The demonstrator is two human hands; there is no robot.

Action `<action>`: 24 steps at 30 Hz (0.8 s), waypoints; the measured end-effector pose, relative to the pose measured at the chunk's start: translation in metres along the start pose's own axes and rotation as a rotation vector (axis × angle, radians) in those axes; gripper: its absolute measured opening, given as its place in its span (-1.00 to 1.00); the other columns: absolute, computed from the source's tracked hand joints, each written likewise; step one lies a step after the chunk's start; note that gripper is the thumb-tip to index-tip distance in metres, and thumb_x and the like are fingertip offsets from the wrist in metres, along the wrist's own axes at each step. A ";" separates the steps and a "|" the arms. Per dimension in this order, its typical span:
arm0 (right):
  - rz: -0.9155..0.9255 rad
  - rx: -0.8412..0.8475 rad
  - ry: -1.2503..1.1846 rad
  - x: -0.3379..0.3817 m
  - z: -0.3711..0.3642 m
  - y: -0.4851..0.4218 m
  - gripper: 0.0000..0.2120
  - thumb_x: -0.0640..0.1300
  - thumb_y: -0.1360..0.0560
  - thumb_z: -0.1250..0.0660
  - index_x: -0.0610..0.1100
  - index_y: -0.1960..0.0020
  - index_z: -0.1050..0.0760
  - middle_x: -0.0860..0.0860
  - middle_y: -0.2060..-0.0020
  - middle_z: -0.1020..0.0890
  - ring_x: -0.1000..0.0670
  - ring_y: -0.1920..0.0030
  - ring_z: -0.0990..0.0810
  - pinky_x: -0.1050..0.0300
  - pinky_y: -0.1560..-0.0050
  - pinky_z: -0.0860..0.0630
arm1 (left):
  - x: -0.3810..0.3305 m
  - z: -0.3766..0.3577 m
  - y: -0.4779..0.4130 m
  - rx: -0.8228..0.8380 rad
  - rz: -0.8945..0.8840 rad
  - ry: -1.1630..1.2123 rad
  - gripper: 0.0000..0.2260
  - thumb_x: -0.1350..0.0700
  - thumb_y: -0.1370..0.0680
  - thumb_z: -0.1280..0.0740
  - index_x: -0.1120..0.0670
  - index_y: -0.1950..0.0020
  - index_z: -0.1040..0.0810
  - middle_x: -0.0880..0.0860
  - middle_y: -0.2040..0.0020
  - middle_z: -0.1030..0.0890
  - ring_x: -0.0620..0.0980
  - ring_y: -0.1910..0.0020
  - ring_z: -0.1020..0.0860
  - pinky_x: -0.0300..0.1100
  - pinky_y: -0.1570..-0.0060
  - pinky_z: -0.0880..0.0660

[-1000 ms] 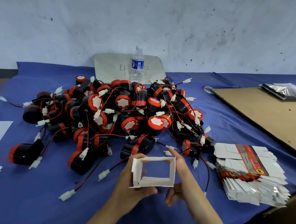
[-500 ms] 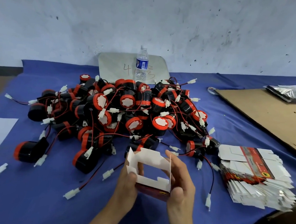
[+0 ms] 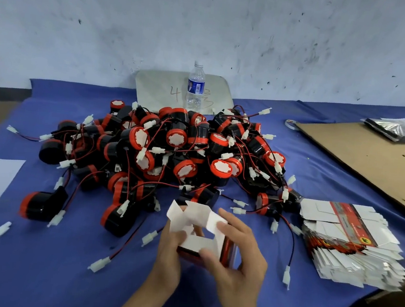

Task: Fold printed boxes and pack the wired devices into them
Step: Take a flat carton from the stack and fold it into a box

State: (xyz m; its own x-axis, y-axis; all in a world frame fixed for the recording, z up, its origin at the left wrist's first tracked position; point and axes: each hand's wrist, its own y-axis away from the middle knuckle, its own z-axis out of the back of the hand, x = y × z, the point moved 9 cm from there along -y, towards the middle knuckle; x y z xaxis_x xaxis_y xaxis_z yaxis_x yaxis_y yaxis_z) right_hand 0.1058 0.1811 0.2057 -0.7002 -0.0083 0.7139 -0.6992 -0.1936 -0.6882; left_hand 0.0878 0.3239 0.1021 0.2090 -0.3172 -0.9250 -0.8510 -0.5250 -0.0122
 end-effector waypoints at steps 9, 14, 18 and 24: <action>-0.330 0.026 0.032 -0.037 0.005 -0.010 -0.79 0.17 -0.34 -0.36 0.04 0.20 -0.57 0.15 0.15 -0.66 0.07 0.09 -0.63 0.12 0.15 -0.53 | -0.038 -0.020 0.001 0.102 -0.303 -0.264 -0.52 -0.29 -0.52 -0.21 -0.23 -0.43 -0.32 -0.27 -0.32 -0.47 -0.22 -0.25 -0.51 -0.35 -0.09 -0.49; -0.385 -0.009 -0.005 -0.045 0.008 -0.007 -0.77 0.17 -0.35 -0.34 0.02 0.22 -0.59 0.10 0.19 -0.67 0.03 0.13 -0.63 0.08 0.21 -0.53 | -0.036 -0.016 0.004 0.057 -0.262 -0.211 -0.48 -0.30 -0.41 -0.37 -0.40 -0.34 -0.32 -0.18 -0.23 -0.56 -0.12 -0.10 -0.61 -0.31 0.11 -0.55; -0.449 -0.005 -0.061 -0.051 0.005 -0.004 -0.75 0.18 -0.33 -0.34 0.00 0.26 -0.58 0.05 0.23 -0.65 0.01 0.18 -0.61 -0.03 0.20 -0.54 | -0.041 -0.015 0.004 0.042 -0.291 -0.238 -0.58 -0.21 -0.41 -0.40 -0.26 -0.25 -0.44 -0.14 -0.15 -0.61 -0.11 -0.04 -0.63 -0.32 0.16 -0.55; -0.520 0.086 -0.187 -0.060 -0.005 0.003 -0.65 0.20 -0.40 -0.34 -0.09 0.28 -0.57 -0.03 0.32 -0.61 0.04 0.27 -0.57 0.18 0.23 -0.48 | -0.031 -0.016 0.000 0.086 -0.230 -0.316 -0.78 -0.19 -0.42 -0.35 -0.07 0.13 -0.61 -0.29 -0.27 -0.53 -0.23 -0.23 -0.52 -0.38 0.00 -0.48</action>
State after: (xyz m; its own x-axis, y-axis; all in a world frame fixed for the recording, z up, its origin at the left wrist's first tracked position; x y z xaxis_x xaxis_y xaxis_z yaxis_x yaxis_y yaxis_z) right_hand 0.1447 0.1856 0.1598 -0.2237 -0.0624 0.9727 -0.9260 -0.2978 -0.2321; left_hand 0.0885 0.3212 0.1372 0.2518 0.0666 -0.9655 -0.8395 -0.4814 -0.2521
